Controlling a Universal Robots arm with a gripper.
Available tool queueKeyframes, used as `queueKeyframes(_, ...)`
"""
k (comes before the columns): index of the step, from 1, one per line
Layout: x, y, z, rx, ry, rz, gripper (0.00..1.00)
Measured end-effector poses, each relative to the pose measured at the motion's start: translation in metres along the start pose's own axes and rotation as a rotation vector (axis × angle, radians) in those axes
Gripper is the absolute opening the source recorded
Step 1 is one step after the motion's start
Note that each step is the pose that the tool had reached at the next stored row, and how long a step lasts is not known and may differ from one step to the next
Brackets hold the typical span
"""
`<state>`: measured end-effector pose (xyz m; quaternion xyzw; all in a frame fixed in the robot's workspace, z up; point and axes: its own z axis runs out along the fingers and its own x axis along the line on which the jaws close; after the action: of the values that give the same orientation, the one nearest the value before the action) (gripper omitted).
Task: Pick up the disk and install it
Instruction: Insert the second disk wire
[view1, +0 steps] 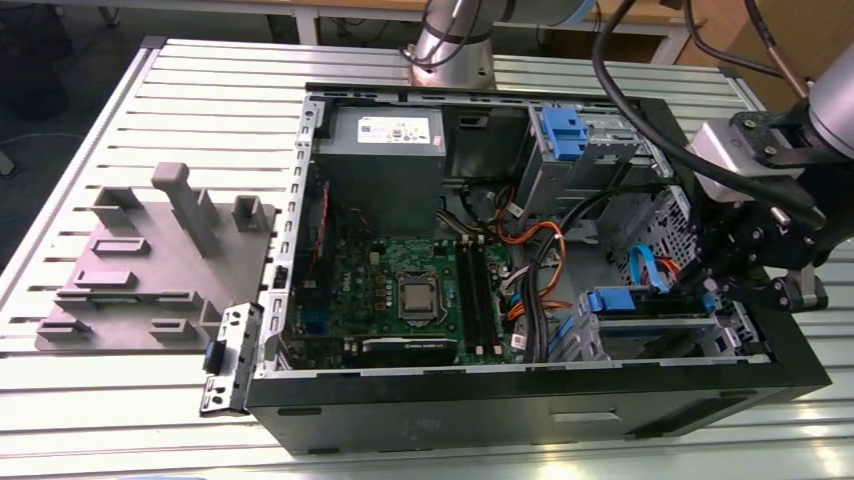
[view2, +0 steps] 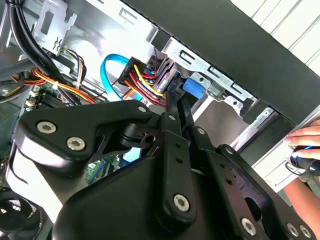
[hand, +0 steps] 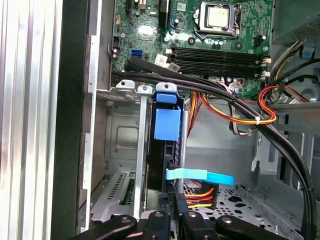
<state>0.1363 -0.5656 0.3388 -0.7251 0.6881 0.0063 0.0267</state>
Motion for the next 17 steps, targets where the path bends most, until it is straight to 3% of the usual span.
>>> queueKeyframes(11, -0.0002, 0.0064, 0.0024, 0.0271, 0.001, -0.002, 0.16)
queueKeyframes(17, -0.0003, 0.0089, 0.0027, 0.0331, 0.0011, -0.002, 0.16)
